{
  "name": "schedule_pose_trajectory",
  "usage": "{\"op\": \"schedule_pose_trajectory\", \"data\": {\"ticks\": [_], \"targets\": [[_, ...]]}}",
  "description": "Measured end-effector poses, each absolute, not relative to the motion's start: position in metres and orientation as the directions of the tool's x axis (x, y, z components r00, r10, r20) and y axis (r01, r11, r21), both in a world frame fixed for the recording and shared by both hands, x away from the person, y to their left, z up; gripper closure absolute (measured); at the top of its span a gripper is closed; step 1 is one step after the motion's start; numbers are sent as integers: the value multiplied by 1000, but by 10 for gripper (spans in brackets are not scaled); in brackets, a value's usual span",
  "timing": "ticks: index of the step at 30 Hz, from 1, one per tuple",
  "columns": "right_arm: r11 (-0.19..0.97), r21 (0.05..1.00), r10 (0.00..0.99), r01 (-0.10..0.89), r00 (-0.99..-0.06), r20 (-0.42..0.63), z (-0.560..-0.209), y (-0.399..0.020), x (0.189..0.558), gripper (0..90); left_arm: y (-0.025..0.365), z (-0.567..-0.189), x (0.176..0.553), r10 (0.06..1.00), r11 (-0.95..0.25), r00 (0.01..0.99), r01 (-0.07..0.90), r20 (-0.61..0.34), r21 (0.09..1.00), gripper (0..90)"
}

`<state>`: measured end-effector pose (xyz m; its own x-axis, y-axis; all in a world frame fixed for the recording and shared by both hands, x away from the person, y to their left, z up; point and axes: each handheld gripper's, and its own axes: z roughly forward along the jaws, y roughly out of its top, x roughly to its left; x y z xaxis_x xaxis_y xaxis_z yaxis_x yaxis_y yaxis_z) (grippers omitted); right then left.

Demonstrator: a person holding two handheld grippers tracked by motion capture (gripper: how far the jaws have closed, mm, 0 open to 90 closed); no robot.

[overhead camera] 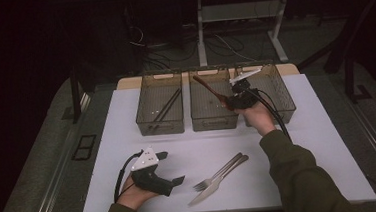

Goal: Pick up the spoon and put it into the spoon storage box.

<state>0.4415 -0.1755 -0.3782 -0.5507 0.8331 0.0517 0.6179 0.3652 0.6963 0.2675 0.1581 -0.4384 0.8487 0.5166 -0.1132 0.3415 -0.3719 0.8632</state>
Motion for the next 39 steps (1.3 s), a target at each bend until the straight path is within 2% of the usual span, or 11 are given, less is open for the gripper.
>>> {"op": "schedule_pose_trajectory", "data": {"ticks": [7,9,18,24,39], "targets": [[376,688,823,620,-564,59,-382,-171,441,805,158,-438,267,517,-371,848,341,-112,864,0],[374,693,819,616,-570,64,-382,-170,441,738,158,-438,267,517,-371,848,341,-112,864,0],[352,723,791,594,-602,110,-376,-175,438,548,159,-438,268,518,-371,848,343,-114,863,0],[327,759,767,563,-627,135,-364,-184,431,471,159,-438,268,520,-368,846,344,-115,864,0],[297,825,680,480,-713,170,-343,-211,390,425,160,-439,269,526,-366,843,347,-116,863,0]]}}
